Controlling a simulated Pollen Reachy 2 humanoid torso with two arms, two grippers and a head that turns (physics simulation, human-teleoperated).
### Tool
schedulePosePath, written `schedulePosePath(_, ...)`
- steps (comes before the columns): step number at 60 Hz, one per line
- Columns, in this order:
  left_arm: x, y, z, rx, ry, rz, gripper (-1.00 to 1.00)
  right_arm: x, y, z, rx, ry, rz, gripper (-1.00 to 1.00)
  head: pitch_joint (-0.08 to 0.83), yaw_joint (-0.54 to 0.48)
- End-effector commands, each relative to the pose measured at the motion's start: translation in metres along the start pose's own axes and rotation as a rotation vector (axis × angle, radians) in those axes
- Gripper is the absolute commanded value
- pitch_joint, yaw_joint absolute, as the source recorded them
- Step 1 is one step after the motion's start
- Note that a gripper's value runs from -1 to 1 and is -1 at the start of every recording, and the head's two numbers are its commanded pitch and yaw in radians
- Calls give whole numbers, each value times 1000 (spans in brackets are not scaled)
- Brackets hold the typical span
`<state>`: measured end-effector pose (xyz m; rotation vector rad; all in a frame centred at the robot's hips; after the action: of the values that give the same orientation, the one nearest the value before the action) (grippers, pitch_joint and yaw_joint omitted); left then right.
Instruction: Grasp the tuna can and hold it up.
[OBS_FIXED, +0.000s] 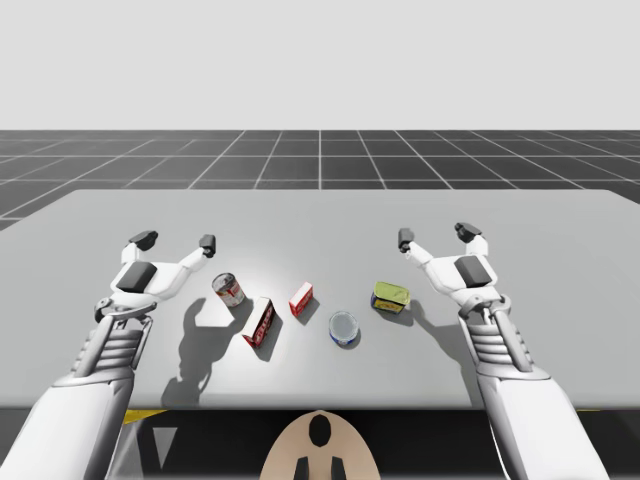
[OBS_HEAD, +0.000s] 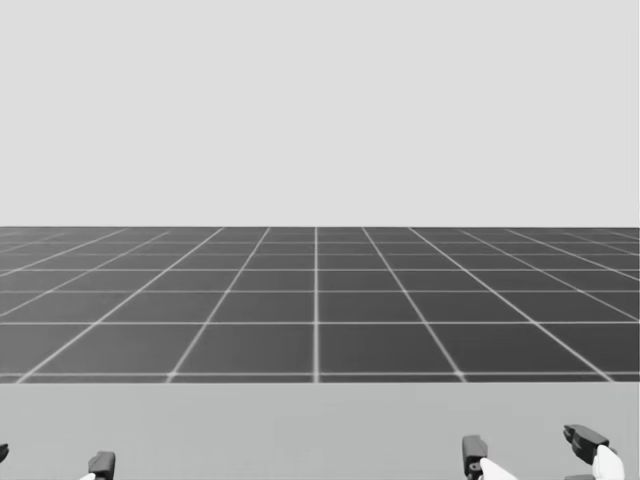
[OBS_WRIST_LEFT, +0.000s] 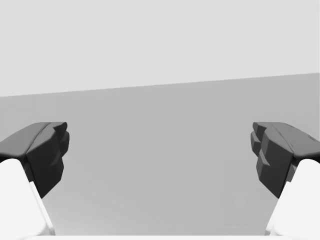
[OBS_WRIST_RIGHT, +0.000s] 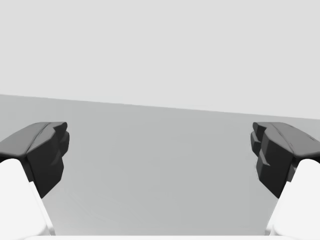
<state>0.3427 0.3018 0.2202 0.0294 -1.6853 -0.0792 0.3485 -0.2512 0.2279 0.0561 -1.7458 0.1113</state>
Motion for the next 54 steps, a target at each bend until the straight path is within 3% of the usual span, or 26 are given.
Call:
schedulePosePath(1, 0, 0, 0, 1, 1, -2, -1000, 0, 3, 2, -51, -10, 5, -1000, 6, -8)
schedulePosePath(16, 0, 0, 0, 2, 2, 0, -1000, 2, 2, 1, -6, 11, -3, -1000, 77, -1)
schedulePosePath(36, -1, 0, -1, 3, 0, -8, -1000, 2, 2, 0, -21, 9, 1, -1000, 392, 15)
schedulePosePath(54, -1, 1, -2, 3, -6, -11, -1000, 3, 3, 0, -15, 4, 7, -1000, 581, 1)
